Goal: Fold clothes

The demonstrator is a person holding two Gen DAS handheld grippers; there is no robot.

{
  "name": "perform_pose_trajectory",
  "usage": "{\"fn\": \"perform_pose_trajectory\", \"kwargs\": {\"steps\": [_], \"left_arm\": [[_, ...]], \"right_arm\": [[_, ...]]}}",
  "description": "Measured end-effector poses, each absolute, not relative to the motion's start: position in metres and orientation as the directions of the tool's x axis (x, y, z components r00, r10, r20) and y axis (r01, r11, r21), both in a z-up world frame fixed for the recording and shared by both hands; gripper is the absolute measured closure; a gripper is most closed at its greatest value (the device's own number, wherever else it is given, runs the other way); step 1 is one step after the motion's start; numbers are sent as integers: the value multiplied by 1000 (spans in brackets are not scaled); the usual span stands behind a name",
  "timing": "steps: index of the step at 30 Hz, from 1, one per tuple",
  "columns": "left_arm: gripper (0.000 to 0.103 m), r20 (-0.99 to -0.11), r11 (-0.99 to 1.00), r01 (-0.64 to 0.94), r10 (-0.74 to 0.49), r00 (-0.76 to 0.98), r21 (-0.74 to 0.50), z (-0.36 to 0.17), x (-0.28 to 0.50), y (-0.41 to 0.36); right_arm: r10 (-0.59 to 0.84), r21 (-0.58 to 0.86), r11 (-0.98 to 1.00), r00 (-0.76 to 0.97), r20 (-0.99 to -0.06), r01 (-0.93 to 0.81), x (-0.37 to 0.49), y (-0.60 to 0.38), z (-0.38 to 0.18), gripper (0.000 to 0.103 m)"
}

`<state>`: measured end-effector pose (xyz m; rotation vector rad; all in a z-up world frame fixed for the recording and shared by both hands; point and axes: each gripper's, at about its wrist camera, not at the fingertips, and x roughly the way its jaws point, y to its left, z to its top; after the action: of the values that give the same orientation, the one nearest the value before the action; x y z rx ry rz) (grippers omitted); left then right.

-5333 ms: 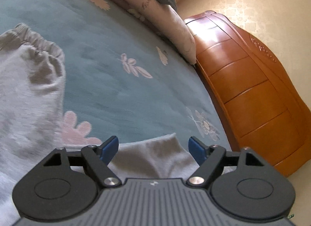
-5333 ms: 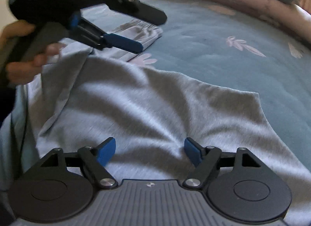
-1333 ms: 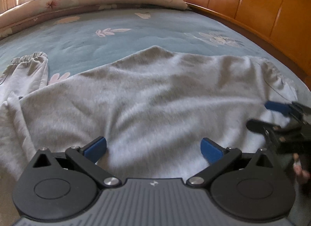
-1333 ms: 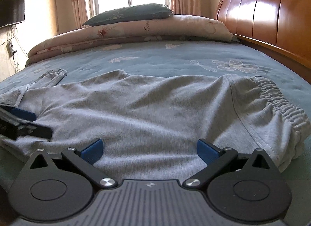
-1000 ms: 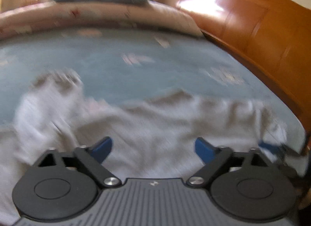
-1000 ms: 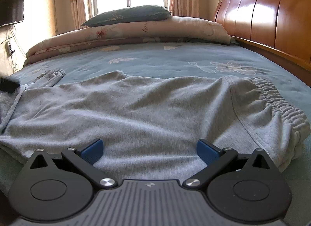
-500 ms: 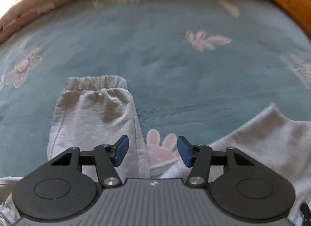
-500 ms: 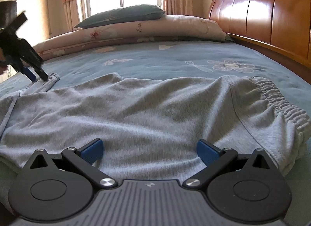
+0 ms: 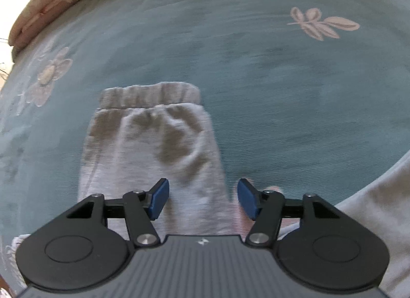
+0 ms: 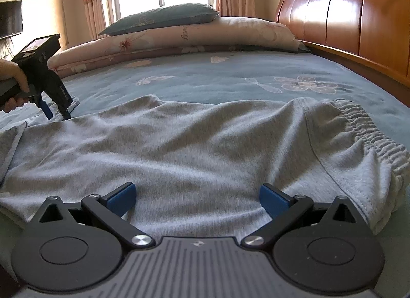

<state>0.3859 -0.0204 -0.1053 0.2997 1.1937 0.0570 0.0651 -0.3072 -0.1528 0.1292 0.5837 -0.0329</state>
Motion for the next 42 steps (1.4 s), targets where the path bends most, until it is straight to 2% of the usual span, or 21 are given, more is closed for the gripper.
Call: {"fn": "perform_pose_trajectory", "kwargs": {"steps": [1,2,3,4,5,14,22,31,34,36,37,39,41,42], "left_arm": [[56,-903,956,112,212,375,271,-105,385,-20],[71,-898,953,110,223,378,283,-104,384,-19],[79,-893,948,111,237,383,299,-105,383,-19],[92,-885,939,115,256,389,323,-107,382,-23],[95,-877,931,119,274,396,345,-108,381,-25],[98,-859,935,114,253,446,335,-82,372,-11],[98,-822,945,52,253,510,323,-35,344,42],[98,-798,940,-61,317,513,334,-5,302,117],[97,-803,950,-91,301,515,298,-4,292,137],[96,-823,970,-79,237,517,230,-5,289,140],[92,-830,978,-63,201,521,197,-4,290,137],[77,-840,989,-16,136,525,150,-4,294,126],[51,-841,990,40,91,534,132,-4,303,106],[49,-841,990,58,78,535,128,-6,308,96]], "right_arm": [[5,111,992,833,-553,67,65,-307,-153,0],[5,110,992,832,-555,67,65,-307,-153,0],[4,108,992,831,-556,67,66,-307,-153,0],[4,105,992,829,-558,66,66,-307,-152,0],[4,105,992,829,-560,66,66,-307,-152,0],[9,109,992,827,-562,63,66,-308,-152,0],[1,101,993,829,-560,67,66,-305,-152,0],[-11,86,994,831,-557,71,65,-303,-152,0],[-17,77,994,831,-556,72,65,-302,-153,0],[-20,73,995,831,-556,73,65,-302,-153,0],[-21,73,995,831,-555,73,65,-302,-153,0],[-22,72,995,832,-554,74,65,-302,-153,0],[-23,72,995,833,-552,75,65,-302,-153,0],[-23,72,995,834,-552,75,64,-302,-153,0]]}}
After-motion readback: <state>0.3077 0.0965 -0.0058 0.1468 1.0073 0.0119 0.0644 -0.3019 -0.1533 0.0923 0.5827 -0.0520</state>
